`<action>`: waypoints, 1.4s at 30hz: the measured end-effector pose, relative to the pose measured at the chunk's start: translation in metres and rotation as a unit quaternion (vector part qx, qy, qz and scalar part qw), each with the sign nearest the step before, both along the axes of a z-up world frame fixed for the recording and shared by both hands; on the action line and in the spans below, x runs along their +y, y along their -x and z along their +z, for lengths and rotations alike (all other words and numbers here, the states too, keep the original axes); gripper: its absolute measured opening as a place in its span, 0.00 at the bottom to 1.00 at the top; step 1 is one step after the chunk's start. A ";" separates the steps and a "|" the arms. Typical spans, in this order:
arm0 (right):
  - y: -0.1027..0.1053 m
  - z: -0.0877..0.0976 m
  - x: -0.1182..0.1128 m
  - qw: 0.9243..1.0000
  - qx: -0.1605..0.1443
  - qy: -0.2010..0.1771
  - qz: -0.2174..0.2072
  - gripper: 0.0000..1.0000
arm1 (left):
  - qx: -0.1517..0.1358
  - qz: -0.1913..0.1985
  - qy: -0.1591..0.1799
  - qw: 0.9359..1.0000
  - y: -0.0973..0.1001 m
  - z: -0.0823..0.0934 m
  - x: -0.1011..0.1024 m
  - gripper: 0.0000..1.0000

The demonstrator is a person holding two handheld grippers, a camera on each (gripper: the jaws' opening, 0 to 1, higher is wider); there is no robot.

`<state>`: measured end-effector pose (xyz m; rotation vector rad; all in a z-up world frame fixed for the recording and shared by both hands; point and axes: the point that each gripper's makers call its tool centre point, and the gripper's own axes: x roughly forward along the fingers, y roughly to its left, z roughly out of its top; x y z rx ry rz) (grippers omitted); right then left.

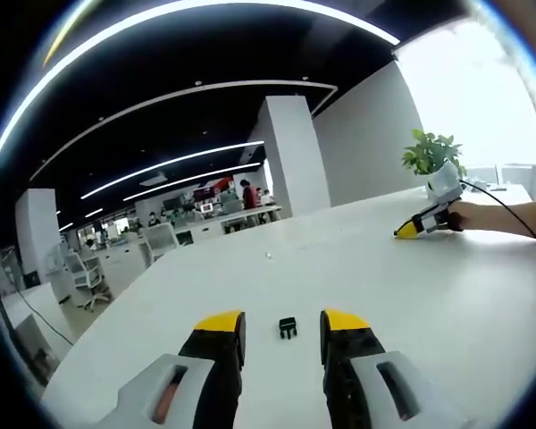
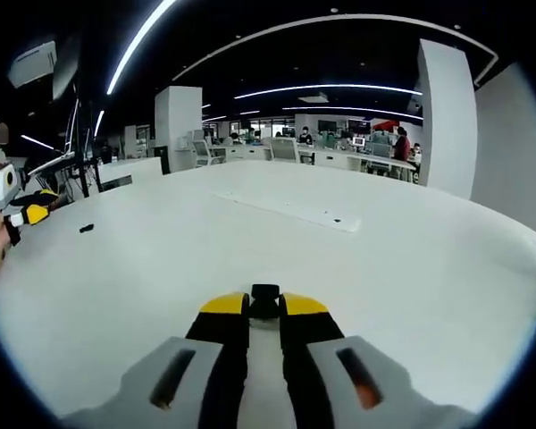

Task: Snap the two parts of the plastic buckle together until the buckle closes and remains connected.

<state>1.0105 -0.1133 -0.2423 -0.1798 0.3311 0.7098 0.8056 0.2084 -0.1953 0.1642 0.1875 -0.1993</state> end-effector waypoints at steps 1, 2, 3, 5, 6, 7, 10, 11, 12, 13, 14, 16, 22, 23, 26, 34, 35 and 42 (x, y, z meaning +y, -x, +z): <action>0.004 0.001 0.004 1.000 -0.001 0.000 0.005 0.14 | 0.000 0.000 0.001 1.000 0.000 0.000 0.000 0.33; 0.004 0.002 0.005 1.000 -0.001 0.000 0.008 0.14 | -0.001 -0.001 0.001 1.000 0.000 0.000 0.000 0.33; 0.006 0.003 0.008 1.000 -0.002 -0.002 0.013 0.14 | -0.001 -0.001 0.001 1.000 0.000 0.001 0.000 0.33; 0.012 0.005 0.016 1.000 -0.001 -0.008 0.028 0.14 | 0.000 -0.003 0.002 1.000 0.000 0.000 -0.001 0.33; 0.016 0.005 0.020 0.999 0.001 -0.011 0.033 0.14 | 0.001 -0.004 0.005 1.000 0.000 0.000 -0.001 0.33; 0.018 0.004 0.023 0.999 0.001 -0.011 0.035 0.14 | 0.002 -0.004 0.006 1.000 0.000 0.000 -0.001 0.33; 0.026 0.006 0.033 0.999 0.001 -0.013 0.048 0.14 | 0.001 -0.004 0.004 1.000 0.001 0.000 -0.001 0.33; 0.029 0.007 0.038 0.998 0.001 -0.014 0.055 0.14 | 0.001 -0.004 0.005 1.000 0.001 0.000 -0.001 0.33; 0.031 0.007 0.041 0.998 0.001 -0.016 0.059 0.14 | 0.001 -0.004 0.005 1.000 0.001 0.000 -0.001 0.33; 0.033 0.008 0.043 0.998 0.002 -0.017 0.062 0.14 | 0.001 -0.005 0.005 1.000 0.001 0.000 -0.001 0.33; 0.036 0.009 0.047 0.998 0.002 -0.019 0.067 0.14 | 0.001 -0.005 0.005 1.000 0.001 0.000 -0.002 0.33; 0.042 0.011 0.055 0.997 0.001 -0.020 0.078 0.14 | 0.002 -0.005 0.005 1.000 0.001 0.000 -0.002 0.33; 0.057 0.015 0.073 0.994 0.002 -0.027 0.103 0.14 | 0.001 -0.004 0.006 1.000 0.001 0.000 -0.001 0.33; 0.060 0.015 0.077 0.994 0.004 -0.029 0.107 0.14 | 0.001 -0.004 0.006 1.000 0.001 0.000 -0.001 0.33; 0.067 0.016 0.085 0.992 0.003 -0.028 0.119 0.14 | 0.001 -0.005 0.005 1.000 0.001 0.000 -0.002 0.33; 0.088 0.019 0.105 0.988 0.003 -0.027 0.149 0.14 | 0.002 -0.006 0.005 1.000 0.001 0.000 -0.002 0.33; 0.091 0.019 0.109 0.988 0.002 -0.028 0.154 0.14 | 0.002 -0.006 0.005 1.000 0.001 0.000 -0.003 0.33; 0.107 0.023 0.125 0.984 -0.001 -0.027 0.177 0.14 | 0.001 -0.005 0.006 1.000 0.002 -0.001 -0.003 0.33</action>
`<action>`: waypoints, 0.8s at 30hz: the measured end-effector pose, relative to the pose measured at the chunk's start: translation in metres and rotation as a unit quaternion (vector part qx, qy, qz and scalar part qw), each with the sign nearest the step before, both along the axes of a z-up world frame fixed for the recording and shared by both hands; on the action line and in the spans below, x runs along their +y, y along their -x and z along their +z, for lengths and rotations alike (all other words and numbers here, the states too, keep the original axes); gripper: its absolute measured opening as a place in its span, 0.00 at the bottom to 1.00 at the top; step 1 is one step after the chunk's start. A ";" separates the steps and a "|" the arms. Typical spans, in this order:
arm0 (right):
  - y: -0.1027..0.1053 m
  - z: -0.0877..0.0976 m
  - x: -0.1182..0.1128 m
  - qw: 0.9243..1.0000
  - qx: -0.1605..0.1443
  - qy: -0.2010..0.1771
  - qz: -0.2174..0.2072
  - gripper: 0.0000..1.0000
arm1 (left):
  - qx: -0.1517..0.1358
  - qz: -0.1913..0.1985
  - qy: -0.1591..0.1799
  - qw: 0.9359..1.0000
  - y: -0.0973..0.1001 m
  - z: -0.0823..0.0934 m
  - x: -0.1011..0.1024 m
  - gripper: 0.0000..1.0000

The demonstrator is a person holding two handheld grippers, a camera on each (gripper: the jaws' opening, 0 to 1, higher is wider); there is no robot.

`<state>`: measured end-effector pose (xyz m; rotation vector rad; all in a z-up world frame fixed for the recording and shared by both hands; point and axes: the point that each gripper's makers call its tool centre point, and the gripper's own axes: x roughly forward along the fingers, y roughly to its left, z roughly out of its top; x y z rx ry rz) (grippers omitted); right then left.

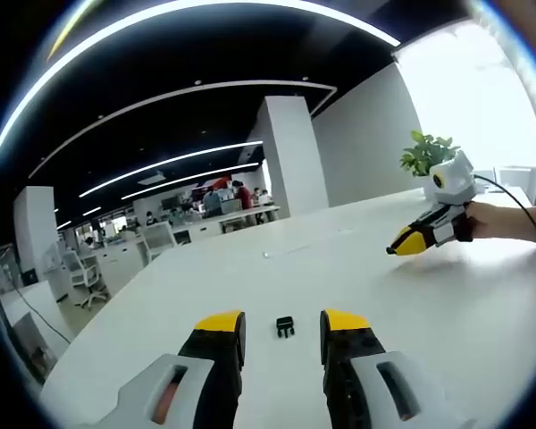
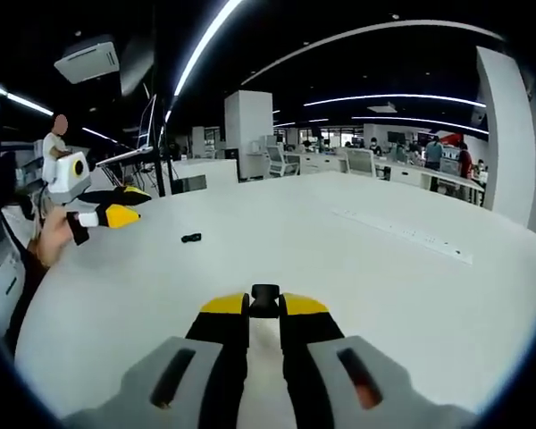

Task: Snap the two parts of the plastic buckle together until the buckle closes and remains connected.

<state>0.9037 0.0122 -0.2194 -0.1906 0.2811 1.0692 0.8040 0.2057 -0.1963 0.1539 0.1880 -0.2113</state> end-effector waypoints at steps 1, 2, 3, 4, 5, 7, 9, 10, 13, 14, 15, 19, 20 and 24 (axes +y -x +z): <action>0.001 0.000 0.001 1.000 0.000 0.000 0.001 0.14 | 0.000 0.000 0.000 1.000 0.000 0.000 0.000 0.33; 0.004 0.001 0.004 1.000 -0.001 0.000 0.005 0.14 | 0.000 0.000 0.000 1.000 0.000 0.000 0.000 0.33; 0.007 0.001 0.007 1.000 -0.002 0.000 0.008 0.14 | 0.000 0.000 0.000 1.000 0.000 0.000 0.000 0.33; 0.010 0.002 0.010 1.000 -0.002 0.000 0.012 0.14 | 0.000 0.000 -0.001 1.000 0.000 0.000 0.000 0.33; 0.014 0.002 0.013 1.000 -0.003 0.001 0.017 0.14 | 0.000 0.000 -0.001 1.000 0.000 0.000 0.000 0.33; 0.020 0.002 0.018 1.000 -0.005 0.003 0.024 0.14 | 0.000 0.000 0.000 1.000 0.000 0.000 0.000 0.33; 0.027 0.002 0.025 0.999 -0.006 0.006 0.032 0.14 | 0.000 0.000 0.000 1.000 0.000 0.000 0.000 0.33; 0.030 0.002 0.028 0.999 -0.006 0.006 0.035 0.14 | 0.000 0.000 0.000 1.000 0.000 0.000 0.000 0.33; 0.039 0.003 0.036 0.999 -0.008 0.007 0.048 0.14 | 0.000 -0.001 0.001 1.000 0.001 -0.001 0.000 0.33; 0.042 0.003 0.039 0.999 -0.009 0.008 0.051 0.14 | 0.000 -0.001 0.002 1.000 0.001 -0.001 0.000 0.33; 0.044 0.003 0.041 0.998 -0.010 0.008 0.054 0.14 | 0.001 -0.001 0.001 1.000 0.001 -0.001 0.000 0.33; 0.055 0.001 0.051 0.997 -0.012 0.013 0.069 0.14 | 0.002 -0.002 0.001 1.000 0.001 -0.002 0.000 0.33; 0.057 0.000 0.054 0.997 -0.011 0.013 0.072 0.14 | 0.002 -0.002 0.001 1.000 0.001 -0.002 0.000 0.33; 0.063 -0.004 0.060 0.997 -0.007 0.016 0.081 0.14 | 0.001 -0.002 0.000 1.000 0.001 -0.002 0.000 0.33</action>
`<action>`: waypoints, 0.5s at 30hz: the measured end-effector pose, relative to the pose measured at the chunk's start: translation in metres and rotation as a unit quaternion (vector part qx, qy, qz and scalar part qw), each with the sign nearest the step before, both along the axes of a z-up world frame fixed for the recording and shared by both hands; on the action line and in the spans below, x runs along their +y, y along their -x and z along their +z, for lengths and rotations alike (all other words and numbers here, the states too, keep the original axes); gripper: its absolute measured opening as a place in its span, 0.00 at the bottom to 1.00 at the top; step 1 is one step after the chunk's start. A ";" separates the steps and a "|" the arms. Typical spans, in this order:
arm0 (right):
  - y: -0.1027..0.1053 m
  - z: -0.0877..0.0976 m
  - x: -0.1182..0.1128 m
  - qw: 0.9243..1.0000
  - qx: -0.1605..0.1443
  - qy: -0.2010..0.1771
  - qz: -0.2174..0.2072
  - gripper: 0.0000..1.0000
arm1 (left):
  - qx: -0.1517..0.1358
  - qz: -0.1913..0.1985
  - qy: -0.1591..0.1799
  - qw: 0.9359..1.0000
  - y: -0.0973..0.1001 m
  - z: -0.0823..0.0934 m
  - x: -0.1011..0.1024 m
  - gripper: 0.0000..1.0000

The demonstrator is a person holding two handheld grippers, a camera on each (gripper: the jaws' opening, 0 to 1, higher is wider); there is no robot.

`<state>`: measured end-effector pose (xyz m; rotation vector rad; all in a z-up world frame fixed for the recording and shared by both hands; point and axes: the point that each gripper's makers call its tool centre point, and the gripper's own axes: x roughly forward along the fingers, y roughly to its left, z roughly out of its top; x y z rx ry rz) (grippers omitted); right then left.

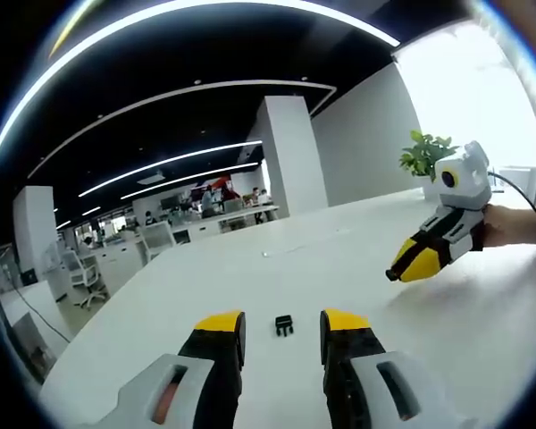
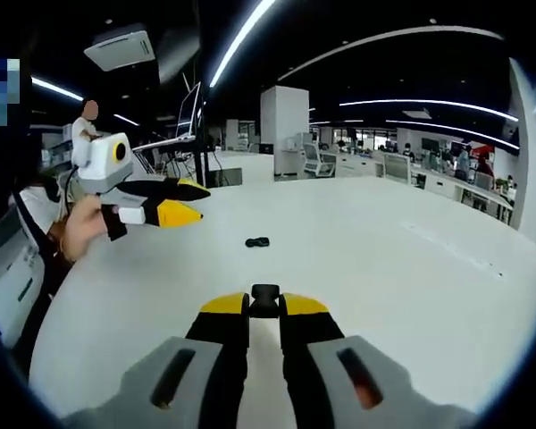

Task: Snap the two parts of the plastic buckle together until the buckle closes and remains connected.

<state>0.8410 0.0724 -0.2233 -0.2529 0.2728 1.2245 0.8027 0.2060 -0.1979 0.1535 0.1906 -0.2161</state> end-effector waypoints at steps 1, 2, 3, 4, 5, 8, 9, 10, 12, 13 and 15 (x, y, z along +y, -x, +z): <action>0.001 -0.001 0.001 1.000 0.001 0.000 0.001 0.14 | 0.000 -0.001 0.000 1.000 0.000 0.000 0.000 0.33; 0.002 -0.002 0.003 1.000 0.002 0.001 0.003 0.14 | 0.001 -0.001 0.000 1.000 0.000 0.000 0.000 0.33; 0.003 -0.003 0.004 1.000 0.003 0.002 0.005 0.14 | 0.001 -0.001 0.000 1.000 0.000 0.000 0.000 0.33; 0.003 -0.004 0.004 1.000 0.004 0.003 0.005 0.14 | 0.001 -0.001 0.000 1.000 0.000 0.000 0.000 0.33; 0.004 -0.005 0.005 1.000 0.004 0.004 0.007 0.14 | 0.001 -0.001 -0.001 1.000 0.000 0.000 0.000 0.33; 0.005 -0.006 0.006 1.000 0.005 0.005 0.008 0.14 | 0.001 -0.001 -0.001 1.000 0.000 -0.001 0.000 0.33; 0.005 -0.006 0.006 1.000 0.005 0.005 0.008 0.14 | 0.001 -0.001 -0.001 1.000 0.000 -0.001 0.000 0.33; 0.008 -0.012 0.009 1.000 0.010 0.010 0.014 0.14 | 0.002 -0.002 -0.001 1.000 0.000 -0.001 -0.001 0.33; 0.010 -0.013 0.010 1.000 0.010 0.012 0.016 0.14 | 0.004 -0.003 -0.002 1.000 -0.001 -0.002 -0.001 0.33; 0.010 -0.013 0.010 1.000 0.010 0.013 0.016 0.14 | 0.004 -0.003 -0.002 1.000 -0.001 -0.002 -0.001 0.33; 0.011 -0.014 0.010 1.000 0.008 0.014 0.016 0.14 | 0.003 -0.003 -0.003 1.000 -0.001 -0.001 -0.002 0.33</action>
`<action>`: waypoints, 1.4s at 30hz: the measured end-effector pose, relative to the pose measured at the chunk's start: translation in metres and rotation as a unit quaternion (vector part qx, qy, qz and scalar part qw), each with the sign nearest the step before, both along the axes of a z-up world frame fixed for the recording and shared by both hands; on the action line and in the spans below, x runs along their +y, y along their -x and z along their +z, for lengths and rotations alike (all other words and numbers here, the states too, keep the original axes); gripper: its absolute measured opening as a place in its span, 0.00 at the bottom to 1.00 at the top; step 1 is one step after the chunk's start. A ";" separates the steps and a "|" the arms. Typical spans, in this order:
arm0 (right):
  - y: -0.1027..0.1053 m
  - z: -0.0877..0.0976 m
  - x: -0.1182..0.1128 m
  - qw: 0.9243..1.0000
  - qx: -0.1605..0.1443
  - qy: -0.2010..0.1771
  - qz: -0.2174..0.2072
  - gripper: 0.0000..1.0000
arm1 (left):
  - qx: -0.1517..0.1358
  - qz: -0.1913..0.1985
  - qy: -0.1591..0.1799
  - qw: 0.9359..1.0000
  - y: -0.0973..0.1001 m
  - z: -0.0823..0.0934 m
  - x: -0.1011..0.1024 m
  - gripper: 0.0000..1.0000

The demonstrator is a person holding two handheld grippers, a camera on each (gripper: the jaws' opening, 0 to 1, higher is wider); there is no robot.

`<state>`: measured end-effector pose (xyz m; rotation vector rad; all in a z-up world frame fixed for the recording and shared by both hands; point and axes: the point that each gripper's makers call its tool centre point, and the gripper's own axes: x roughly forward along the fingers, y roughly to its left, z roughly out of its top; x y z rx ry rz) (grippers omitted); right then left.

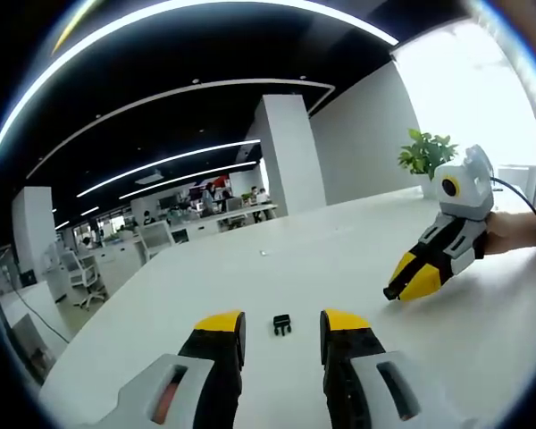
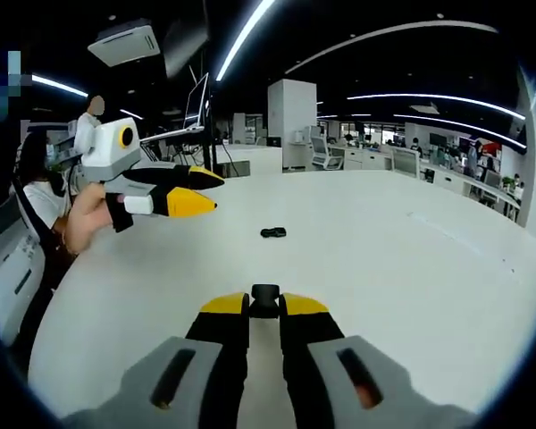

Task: Snap the two parts of the plastic buckle together until the buckle closes and remains connected.

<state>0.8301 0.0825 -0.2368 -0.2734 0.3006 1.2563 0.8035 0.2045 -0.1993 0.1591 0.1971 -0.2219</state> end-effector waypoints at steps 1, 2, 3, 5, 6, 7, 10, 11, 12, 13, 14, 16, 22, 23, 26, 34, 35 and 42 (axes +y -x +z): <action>0.000 0.000 0.000 1.000 0.000 0.001 0.000 0.14 | 0.000 0.000 0.000 1.000 0.000 0.000 0.000 0.33; 0.000 -0.001 0.000 1.000 -0.001 0.002 0.000 0.14 | 0.000 0.000 0.000 1.000 0.000 0.000 0.000 0.33; 0.000 -0.001 0.000 1.000 -0.001 0.002 0.000 0.14 | 0.000 0.000 0.000 1.000 0.000 0.000 0.000 0.33; 0.001 -0.002 0.000 1.000 0.000 0.004 0.000 0.14 | 0.001 0.000 0.000 1.000 0.000 0.000 0.000 0.33; 0.001 -0.002 0.000 1.000 0.000 0.004 0.000 0.14 | 0.001 -0.001 0.000 1.000 0.000 0.000 0.000 0.33; 0.001 -0.002 0.000 1.000 0.001 0.004 0.000 0.14 | 0.001 -0.001 0.000 1.000 0.000 0.000 -0.001 0.33; 0.002 -0.003 0.000 1.000 0.002 0.004 0.001 0.14 | 0.001 -0.001 -0.001 1.000 -0.001 0.000 -0.001 0.33; 0.002 -0.003 0.000 1.000 0.003 0.006 0.001 0.14 | 0.001 -0.001 -0.001 1.000 -0.001 0.000 -0.001 0.33; 0.002 -0.003 0.000 1.000 0.002 0.006 0.002 0.14 | 0.001 -0.001 -0.001 1.000 -0.001 0.000 -0.001 0.33; 0.002 -0.003 0.000 1.000 0.002 0.006 0.002 0.14 | 0.001 -0.001 -0.001 1.000 -0.001 0.000 -0.001 0.33; 0.002 -0.003 0.000 1.000 0.000 0.007 0.002 0.14 | 0.001 -0.001 -0.001 1.000 -0.001 0.000 -0.001 0.33; 0.002 -0.002 0.000 1.000 -0.001 0.007 0.003 0.14 | 0.001 -0.001 -0.001 1.000 -0.001 0.000 -0.001 0.33; 0.002 0.003 -0.008 1.000 -0.018 0.011 -0.003 0.14 | 0.001 -0.001 -0.001 1.000 -0.001 0.000 -0.001 0.33; 0.001 0.004 -0.009 1.000 -0.023 0.013 -0.005 0.14 | 0.001 -0.001 -0.001 1.000 -0.001 0.000 -0.001 0.33; -0.002 0.006 -0.013 0.999 -0.031 0.015 -0.010 0.14 | 0.002 -0.001 -0.002 1.000 -0.001 0.000 -0.001 0.33; -0.015 0.003 -0.018 0.999 -0.027 0.009 -0.025 0.14 | 0.003 0.000 -0.007 1.000 -0.002 0.000 -0.001 0.33; -0.017 0.002 -0.018 0.999 -0.027 0.009 -0.027 0.14 | 0.003 0.000 -0.007 1.000 -0.002 0.000 -0.001 0.33; -0.026 -0.005 -0.019 0.999 -0.023 0.018 -0.031 0.14 | 0.005 0.000 -0.007 1.000 -0.002 -0.001 -0.001 0.33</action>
